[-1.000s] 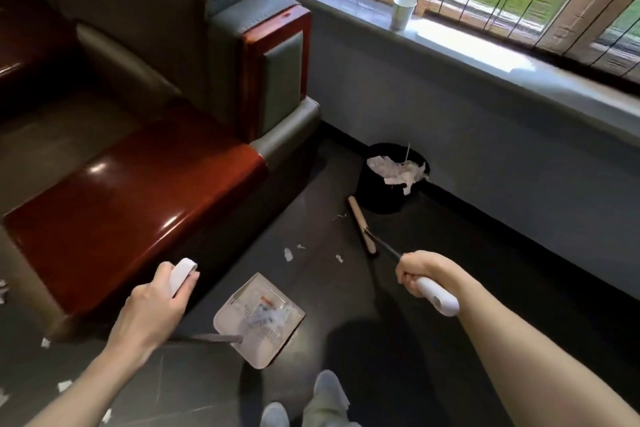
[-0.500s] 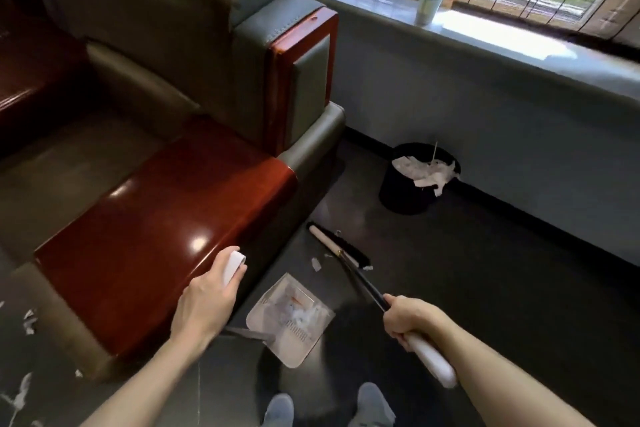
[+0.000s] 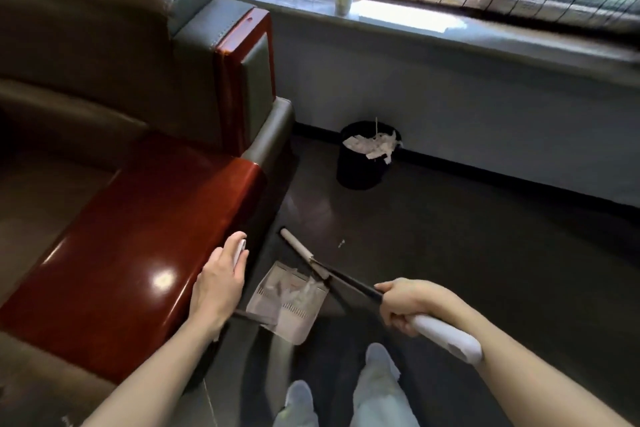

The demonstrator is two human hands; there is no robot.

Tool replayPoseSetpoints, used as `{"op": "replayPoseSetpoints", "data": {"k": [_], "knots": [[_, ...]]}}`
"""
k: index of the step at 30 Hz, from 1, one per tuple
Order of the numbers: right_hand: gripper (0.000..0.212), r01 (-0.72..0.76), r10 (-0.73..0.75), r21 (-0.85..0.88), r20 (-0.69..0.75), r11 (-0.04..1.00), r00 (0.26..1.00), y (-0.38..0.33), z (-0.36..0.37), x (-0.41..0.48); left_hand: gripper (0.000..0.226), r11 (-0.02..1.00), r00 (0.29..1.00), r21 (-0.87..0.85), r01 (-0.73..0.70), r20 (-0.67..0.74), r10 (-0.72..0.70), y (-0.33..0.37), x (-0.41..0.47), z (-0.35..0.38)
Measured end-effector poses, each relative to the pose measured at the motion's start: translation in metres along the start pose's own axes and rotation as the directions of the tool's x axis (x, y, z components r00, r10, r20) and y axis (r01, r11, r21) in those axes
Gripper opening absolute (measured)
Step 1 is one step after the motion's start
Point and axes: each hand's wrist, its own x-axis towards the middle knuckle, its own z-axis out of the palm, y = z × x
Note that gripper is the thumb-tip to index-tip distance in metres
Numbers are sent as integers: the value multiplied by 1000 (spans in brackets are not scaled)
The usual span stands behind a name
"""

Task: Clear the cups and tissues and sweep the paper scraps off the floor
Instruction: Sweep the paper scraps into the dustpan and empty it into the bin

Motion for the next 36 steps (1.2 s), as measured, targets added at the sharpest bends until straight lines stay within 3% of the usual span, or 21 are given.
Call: {"op": "replayPoseSetpoints", "data": {"k": [3,6,14,17,19,21,25,27,32,36], "knots": [[79,-15,22,184,-39,983,999,9,-21,0,28,1000,1000,0,-10,-3,10,-8,-1,-7],[75,-16,41,246,-97,969,994,12,-38,7,27,1000,1000,2,-16,8,16,-10,3,-9],[70,-52,38,-58,-218,997,975,1,-25,66,22,996,997,-30,-81,0,81,5,27,9],[74,-2,4,13,-146,1000,989,-6,10,76,23,994,994,-17,-112,11,112,13,38,15],[81,-26,29,150,-19,988,999,-6,30,69,25,992,991,-2,-129,23,129,20,42,18],[79,-66,35,304,107,950,994,-3,32,59,25,989,989,15,-148,31,148,26,46,19],[66,-122,48,475,164,872,985,7,16,24,23,984,984,36,-177,38,175,33,48,16],[69,-137,49,611,158,779,986,15,11,5,21,980,981,38,-194,37,193,38,45,12],[63,-63,37,748,52,661,998,38,-17,-45,21,961,962,44,-274,-4,275,67,37,-6],[31,-52,-7,862,64,504,998,70,-57,-80,28,913,914,90,-398,-53,403,99,35,-23]]}}
